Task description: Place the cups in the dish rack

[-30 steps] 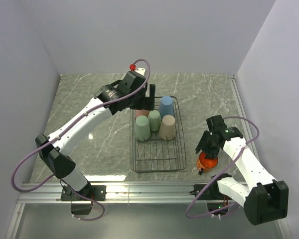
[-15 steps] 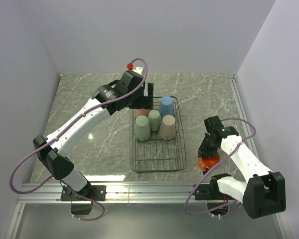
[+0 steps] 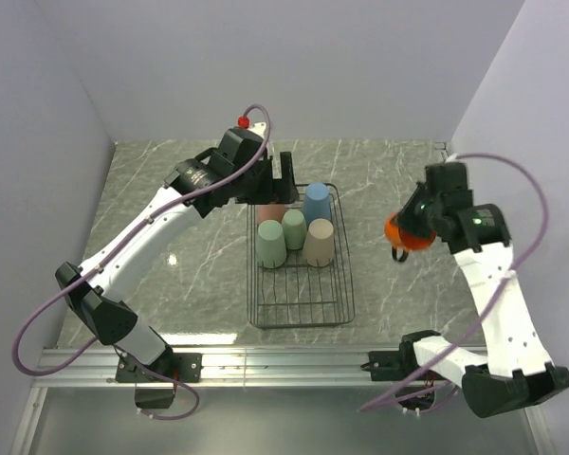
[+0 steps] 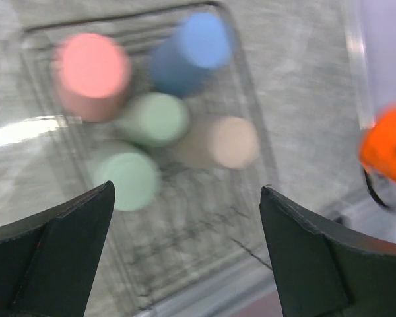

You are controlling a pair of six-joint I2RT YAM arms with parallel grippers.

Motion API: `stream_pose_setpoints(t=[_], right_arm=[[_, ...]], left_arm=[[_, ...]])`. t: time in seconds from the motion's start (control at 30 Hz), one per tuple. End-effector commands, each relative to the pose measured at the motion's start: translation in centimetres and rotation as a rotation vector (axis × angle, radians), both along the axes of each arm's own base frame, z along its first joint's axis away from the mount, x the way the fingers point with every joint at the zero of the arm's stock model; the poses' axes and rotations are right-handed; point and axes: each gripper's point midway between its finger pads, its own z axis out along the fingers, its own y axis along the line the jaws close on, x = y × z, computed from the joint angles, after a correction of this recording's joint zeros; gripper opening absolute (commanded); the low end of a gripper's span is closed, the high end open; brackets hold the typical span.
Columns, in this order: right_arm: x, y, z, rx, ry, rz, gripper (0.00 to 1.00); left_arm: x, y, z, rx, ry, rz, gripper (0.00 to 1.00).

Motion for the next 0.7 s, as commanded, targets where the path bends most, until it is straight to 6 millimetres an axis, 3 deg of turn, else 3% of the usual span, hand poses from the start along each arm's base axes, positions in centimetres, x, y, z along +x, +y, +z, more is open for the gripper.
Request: stream_pose_setpoints(t=[0.0, 0.07, 0.1, 0.13, 0.23, 0.33, 0.43, 0.67], right_arm=[[1.6, 2.4, 7.2, 0.123, -0.203, 0.086, 0.00], [3.2, 4.5, 12.0, 0.246, -0.377, 0.147, 0.00], [3.4, 5.5, 13.6, 0.311, -0.423, 0.175, 0.00], [3.7, 7.3, 16.4, 0.435, -0.496, 0.215, 0.00], [3.5, 10.5, 21.3, 0.712, -0.622, 0.312, 0.00], [3.2, 12.0, 24.7, 0.962, -0.722, 0.369, 0.00], [3.1, 12.8, 26.5, 1.128, -0.745, 0.414, 0.00], [2.8, 13.5, 27.5, 1.258, -0.747, 0.465, 0.00]], left_arm=[[-2.1, -3.7, 7.4, -0.316, -0.041, -0.191, 0.96], [-3.4, -4.7, 8.9, -0.462, -0.009, -0.282, 0.97], [-3.3, -5.5, 11.4, -0.565, -0.081, -0.340, 0.98], [-5.5, -6.0, 10.9, -0.630, -0.027, -0.441, 0.98], [-6.4, -6.0, 12.3, -0.812, -0.009, -0.529, 0.98], [-6.8, -5.4, 13.2, -0.915, -0.012, -0.563, 0.95], [-6.8, -5.0, 12.9, -0.924, 0.004, -0.563, 0.92], [-6.8, -4.9, 12.7, -0.982, 0.004, -0.568, 0.91]])
